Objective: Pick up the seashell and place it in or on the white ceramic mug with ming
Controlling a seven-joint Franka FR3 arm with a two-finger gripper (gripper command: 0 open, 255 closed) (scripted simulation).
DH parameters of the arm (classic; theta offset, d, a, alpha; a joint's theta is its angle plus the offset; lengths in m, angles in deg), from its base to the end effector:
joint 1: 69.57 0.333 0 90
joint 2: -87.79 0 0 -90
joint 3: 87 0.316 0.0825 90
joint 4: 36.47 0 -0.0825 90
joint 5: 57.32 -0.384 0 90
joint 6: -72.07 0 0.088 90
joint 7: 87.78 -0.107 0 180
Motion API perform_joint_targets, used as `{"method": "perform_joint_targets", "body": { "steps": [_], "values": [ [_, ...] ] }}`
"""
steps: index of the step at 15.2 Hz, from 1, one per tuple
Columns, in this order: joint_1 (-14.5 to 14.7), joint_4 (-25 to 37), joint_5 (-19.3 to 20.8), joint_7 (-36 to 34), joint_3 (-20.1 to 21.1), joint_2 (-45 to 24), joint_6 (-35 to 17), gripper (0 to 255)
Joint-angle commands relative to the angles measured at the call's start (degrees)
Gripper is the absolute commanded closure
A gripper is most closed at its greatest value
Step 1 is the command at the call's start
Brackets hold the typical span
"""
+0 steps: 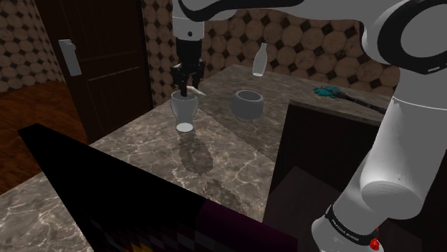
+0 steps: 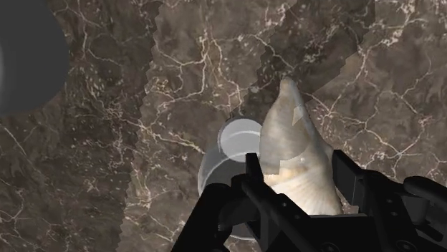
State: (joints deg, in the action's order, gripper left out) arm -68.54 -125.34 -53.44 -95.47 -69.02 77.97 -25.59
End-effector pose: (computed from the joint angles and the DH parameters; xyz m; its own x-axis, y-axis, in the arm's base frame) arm 0.5848 0.1798 0.5499 0.9795 0.2014 -0.0076 0.2015 -0.9794 0.0155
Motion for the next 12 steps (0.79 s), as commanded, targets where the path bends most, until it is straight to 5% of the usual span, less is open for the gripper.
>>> {"method": "perform_joint_targets", "body": {
  "steps": [1,12],
  "values": [
    [-1.6,-1.9,-0.6,2.7,-1.0,1.6,-0.5,255],
    [-10.0,-8.9,-2.5,17.7,-7.6,7.3,-2.3,255]
  ]
}}
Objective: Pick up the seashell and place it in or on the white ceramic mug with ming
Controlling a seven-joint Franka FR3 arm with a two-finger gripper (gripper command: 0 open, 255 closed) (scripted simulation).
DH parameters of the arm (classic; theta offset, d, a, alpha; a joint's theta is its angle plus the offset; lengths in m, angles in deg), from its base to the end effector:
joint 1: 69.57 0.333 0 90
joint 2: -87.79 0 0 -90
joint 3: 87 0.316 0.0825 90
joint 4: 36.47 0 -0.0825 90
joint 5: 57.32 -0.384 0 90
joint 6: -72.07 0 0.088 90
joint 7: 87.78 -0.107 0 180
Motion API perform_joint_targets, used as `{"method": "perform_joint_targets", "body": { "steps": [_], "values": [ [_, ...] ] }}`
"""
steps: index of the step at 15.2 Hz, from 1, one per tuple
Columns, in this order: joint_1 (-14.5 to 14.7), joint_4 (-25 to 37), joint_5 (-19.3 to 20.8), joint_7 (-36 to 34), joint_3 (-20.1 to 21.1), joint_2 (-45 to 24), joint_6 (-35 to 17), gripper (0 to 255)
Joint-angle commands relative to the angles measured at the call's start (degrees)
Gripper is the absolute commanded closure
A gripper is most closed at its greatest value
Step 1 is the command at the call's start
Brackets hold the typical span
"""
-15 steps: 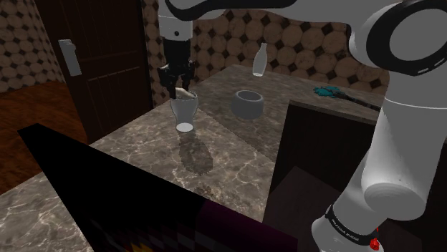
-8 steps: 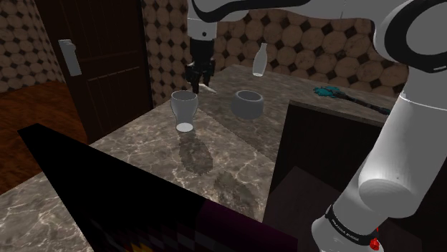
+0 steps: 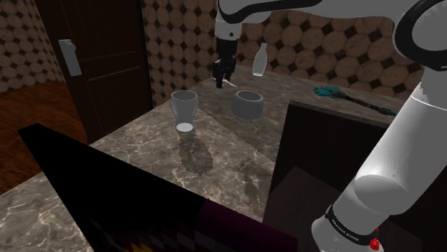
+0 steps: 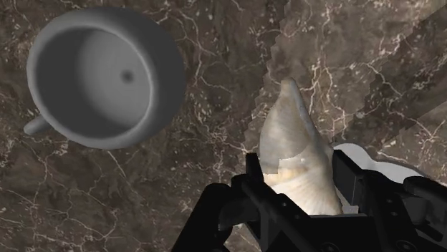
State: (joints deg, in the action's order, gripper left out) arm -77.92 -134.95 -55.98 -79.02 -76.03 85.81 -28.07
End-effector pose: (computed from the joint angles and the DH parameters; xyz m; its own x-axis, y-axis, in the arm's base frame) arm 0.5728 0.0226 0.5503 0.9795 0.2013 -0.0074 0.2013 -0.9794 0.0155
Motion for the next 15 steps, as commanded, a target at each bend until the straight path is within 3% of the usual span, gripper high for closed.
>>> {"method": "perform_joint_targets", "body": {
  "steps": [1,15],
  "values": [
    [-1.3,0.5,0.0,2.6,-1.2,-0.3,0.1,255],
    [-11.0,5.1,-0.2,21.0,-9.9,-4.0,0.7,255]
  ]
}}
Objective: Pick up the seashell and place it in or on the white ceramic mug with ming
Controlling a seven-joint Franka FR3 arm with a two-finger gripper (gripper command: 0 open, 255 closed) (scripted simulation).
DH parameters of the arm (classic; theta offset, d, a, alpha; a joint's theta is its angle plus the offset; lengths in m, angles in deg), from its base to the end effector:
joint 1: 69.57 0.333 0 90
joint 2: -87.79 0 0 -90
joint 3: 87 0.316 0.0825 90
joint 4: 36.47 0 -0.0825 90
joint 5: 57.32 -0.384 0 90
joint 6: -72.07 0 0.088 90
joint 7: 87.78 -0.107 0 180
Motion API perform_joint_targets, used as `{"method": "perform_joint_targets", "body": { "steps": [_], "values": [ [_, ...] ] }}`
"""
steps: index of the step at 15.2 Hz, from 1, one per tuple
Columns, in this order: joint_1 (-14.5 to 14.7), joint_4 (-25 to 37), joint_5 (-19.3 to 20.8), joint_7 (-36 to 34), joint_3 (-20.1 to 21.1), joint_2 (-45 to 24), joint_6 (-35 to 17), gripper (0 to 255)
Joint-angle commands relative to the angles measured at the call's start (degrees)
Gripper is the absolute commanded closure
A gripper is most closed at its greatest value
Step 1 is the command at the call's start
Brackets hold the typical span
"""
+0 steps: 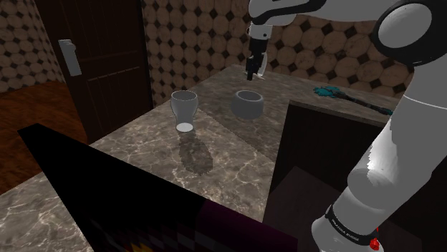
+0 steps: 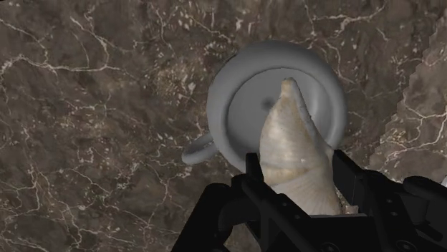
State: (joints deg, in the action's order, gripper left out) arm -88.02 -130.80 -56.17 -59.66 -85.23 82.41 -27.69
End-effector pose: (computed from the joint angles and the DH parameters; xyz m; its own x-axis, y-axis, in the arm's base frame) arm 0.5666 -0.1724 0.5495 0.9795 0.2015 -0.0072 0.2016 -0.9794 0.0153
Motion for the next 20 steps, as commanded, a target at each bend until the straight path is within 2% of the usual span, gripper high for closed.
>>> {"method": "perform_joint_targets", "body": {
  "steps": [1,13,20],
  "values": [
    [-0.9,0.1,0.0,1.6,-0.7,-0.6,-0.5,255],
    [-0.9,-8.6,0.0,1.5,-0.7,-1.1,-9.8,255],
    [-0.9,-8.6,0.0,1.5,-0.7,-1.1,-9.8,255]
  ]
}}
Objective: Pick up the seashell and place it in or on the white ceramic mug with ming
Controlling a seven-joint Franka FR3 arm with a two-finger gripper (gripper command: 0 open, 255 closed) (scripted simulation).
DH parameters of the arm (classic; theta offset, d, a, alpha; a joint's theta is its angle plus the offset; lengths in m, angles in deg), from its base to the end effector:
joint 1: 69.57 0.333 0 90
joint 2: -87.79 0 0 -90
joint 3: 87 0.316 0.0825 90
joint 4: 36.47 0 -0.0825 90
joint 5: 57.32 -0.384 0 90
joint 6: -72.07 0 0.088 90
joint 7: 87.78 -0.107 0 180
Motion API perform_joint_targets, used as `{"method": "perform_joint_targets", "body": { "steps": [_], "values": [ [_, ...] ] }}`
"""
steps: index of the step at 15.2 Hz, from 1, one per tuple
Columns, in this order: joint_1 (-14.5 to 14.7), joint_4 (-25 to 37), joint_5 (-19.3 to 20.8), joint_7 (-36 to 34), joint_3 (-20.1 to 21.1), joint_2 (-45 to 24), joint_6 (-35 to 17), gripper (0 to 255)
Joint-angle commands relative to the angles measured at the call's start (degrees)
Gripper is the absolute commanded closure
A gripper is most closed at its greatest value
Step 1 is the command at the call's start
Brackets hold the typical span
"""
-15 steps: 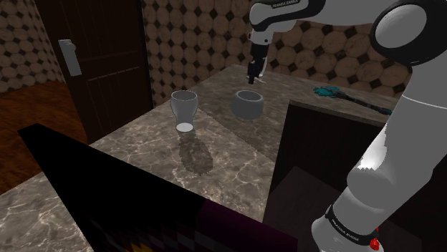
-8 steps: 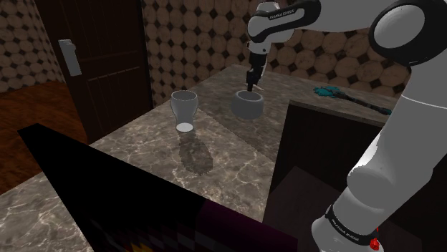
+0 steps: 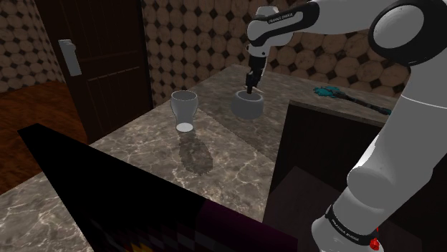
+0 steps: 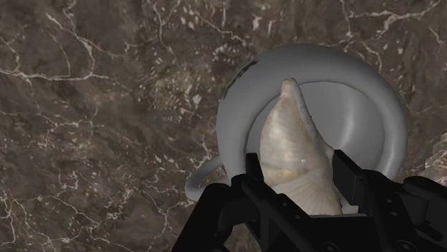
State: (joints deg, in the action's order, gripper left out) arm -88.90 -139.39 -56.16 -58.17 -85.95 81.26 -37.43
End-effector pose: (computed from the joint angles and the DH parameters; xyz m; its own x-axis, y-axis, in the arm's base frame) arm 0.5649 -0.1885 0.4806 0.9792 0.2029 -0.0077 0.2030 -0.9791 0.0152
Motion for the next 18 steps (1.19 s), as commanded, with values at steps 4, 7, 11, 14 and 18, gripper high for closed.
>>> {"method": "perform_joint_targets", "body": {
  "steps": [4,7,11,14,18],
  "values": [
    [0.0,0.0,0.0,0.0,0.0,0.0,0.0,0],
    [0.0,0.0,0.0,0.0,0.0,0.0,0.0,0],
    [0.1,6.5,0.0,0.0,0.1,0.6,7.1,0],
    [0.1,6.5,0.0,0.0,0.1,0.6,7.1,0],
    [0.1,6.5,0.0,0.0,0.1,0.6,7.1,0]
  ]
}}
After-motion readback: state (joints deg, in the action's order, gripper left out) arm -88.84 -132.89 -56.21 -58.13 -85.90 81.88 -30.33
